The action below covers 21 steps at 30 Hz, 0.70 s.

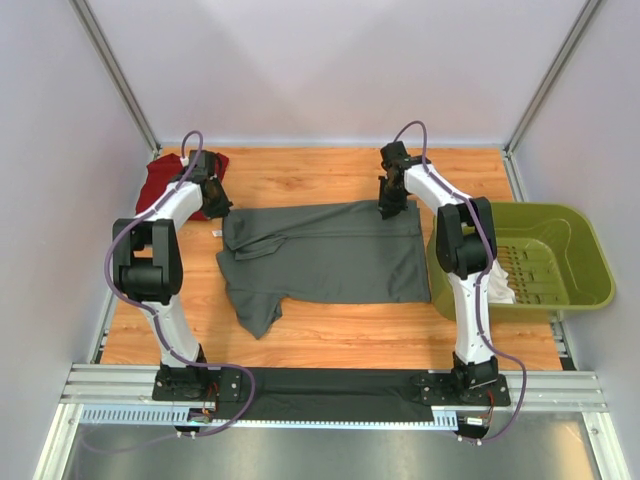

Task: Fold and stack the t-shirts
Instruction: Fold the tshirt

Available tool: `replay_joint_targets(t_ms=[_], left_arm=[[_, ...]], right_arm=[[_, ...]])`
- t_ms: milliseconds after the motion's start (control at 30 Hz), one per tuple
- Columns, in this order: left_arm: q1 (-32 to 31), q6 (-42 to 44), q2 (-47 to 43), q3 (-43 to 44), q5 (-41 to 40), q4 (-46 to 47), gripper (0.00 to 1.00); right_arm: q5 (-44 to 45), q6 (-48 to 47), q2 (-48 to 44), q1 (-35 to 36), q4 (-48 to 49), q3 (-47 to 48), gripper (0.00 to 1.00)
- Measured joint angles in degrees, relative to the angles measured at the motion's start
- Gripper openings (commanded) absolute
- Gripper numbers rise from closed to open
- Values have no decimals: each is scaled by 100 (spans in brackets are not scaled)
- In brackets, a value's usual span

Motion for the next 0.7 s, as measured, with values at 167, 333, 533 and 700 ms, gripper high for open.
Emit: replay_joint_targets(t_ms=[167,333,533,700], left_arm=[[37,-48,229,157,-20,122,0],[79,-109,428,179,-96,271,0],[92,-96,540,275,-219,372,0],[179,-15,540,275,-247,470,0]], right_arm=[[15,0,-9,0,2,-90,0],[55,-2,-20,0,13,-120,0],[79,0,-39,0,15,-146,0],[90,-2,-39,0,15,-155,0]])
